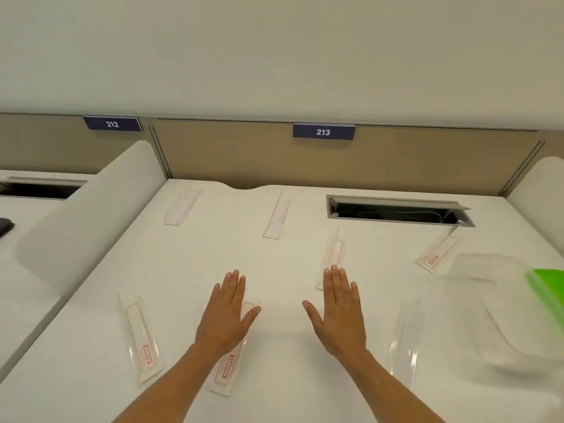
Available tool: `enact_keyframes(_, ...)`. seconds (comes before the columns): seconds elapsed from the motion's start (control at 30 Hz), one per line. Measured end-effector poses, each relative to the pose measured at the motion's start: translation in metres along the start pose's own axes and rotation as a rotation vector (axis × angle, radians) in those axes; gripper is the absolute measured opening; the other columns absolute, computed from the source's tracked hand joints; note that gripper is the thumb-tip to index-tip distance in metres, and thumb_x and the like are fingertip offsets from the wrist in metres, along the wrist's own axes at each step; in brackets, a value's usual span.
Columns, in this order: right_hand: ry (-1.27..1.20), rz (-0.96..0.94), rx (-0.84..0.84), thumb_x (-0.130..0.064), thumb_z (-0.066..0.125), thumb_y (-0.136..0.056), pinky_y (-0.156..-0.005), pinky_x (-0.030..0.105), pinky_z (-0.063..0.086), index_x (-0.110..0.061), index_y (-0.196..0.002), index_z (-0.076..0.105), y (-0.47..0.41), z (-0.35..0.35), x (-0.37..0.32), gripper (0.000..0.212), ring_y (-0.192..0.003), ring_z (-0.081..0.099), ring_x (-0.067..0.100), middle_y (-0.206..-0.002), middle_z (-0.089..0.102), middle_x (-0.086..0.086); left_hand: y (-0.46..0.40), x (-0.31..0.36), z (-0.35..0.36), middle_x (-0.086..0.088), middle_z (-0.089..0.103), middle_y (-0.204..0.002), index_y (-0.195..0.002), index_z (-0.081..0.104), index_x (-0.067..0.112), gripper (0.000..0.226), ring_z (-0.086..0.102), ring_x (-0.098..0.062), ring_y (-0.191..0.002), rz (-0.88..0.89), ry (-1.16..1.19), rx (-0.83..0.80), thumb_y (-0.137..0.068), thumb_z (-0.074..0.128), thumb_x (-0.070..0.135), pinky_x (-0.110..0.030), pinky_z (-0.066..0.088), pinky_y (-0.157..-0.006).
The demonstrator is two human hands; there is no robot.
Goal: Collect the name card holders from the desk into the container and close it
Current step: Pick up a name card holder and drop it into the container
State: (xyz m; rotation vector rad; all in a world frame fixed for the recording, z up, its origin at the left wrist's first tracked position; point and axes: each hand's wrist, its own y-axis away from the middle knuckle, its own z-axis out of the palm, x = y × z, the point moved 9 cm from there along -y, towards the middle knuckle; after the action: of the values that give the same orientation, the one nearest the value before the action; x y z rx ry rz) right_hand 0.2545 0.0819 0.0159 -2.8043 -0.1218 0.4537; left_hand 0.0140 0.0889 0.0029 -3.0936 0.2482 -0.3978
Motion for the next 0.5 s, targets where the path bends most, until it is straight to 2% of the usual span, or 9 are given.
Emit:
enact_keyframes(0.17, 0.018, 0.042, -0.154, -0.068, 0.016, -0.096, -0.121, 0.036, -0.008, -0.017, -0.155, -0.005, 0.03, 0.03, 0.002, 0.081, -0.151, -0.012, 0.013, -0.164, -0.006, -0.002, 0.016, -0.013, 0.03, -0.001, -0.008, -0.165, -0.155, -0.004, 0.013, 0.082, -0.012, -0.013, -0.15, -0.117, 0.044, -0.13, -0.098, 0.028, 0.061, -0.031, -0.004, -0.121)
enact_keyframes(0.27, 0.021, 0.058, -0.253, -0.071, 0.006, -0.092, -0.12, 0.034, -0.013, -0.022, -0.152, -0.019, 0.045, 0.047, 0.007, 0.081, -0.147, -0.023, 0.008, -0.162, -0.017, -0.005, 0.025, -0.018, 0.042, 0.0, -0.002, -0.166, -0.156, -0.005, 0.015, 0.079, -0.001, -0.016, -0.152, -0.181, 0.051, -0.208, -0.099, 0.03, 0.057, -0.034, 0.015, -0.12)
enact_keyframes(0.37, 0.011, 0.08, -0.315, -0.073, -0.001, -0.089, -0.118, 0.03, -0.019, -0.022, -0.15, -0.023, 0.058, 0.06, 0.012, 0.082, -0.144, -0.029, 0.006, -0.161, -0.02, -0.007, 0.032, -0.02, 0.05, 0.003, 0.007, -0.166, -0.156, -0.009, 0.021, 0.072, 0.015, -0.017, -0.15, -0.246, 0.079, -0.249, -0.102, 0.032, 0.045, -0.038, 0.036, -0.109)
enact_keyframes(0.5, -0.008, 0.101, -0.356, -0.074, -0.001, -0.088, -0.118, 0.029, -0.018, -0.021, -0.151, -0.019, 0.071, 0.073, 0.016, 0.084, -0.145, -0.026, 0.005, -0.162, -0.017, -0.007, 0.036, -0.021, 0.045, 0.003, 0.017, -0.164, -0.156, -0.006, 0.028, 0.067, 0.051, -0.03, -0.128, -0.323, 0.102, -0.211, -0.1, 0.03, 0.021, -0.039, 0.045, -0.094)
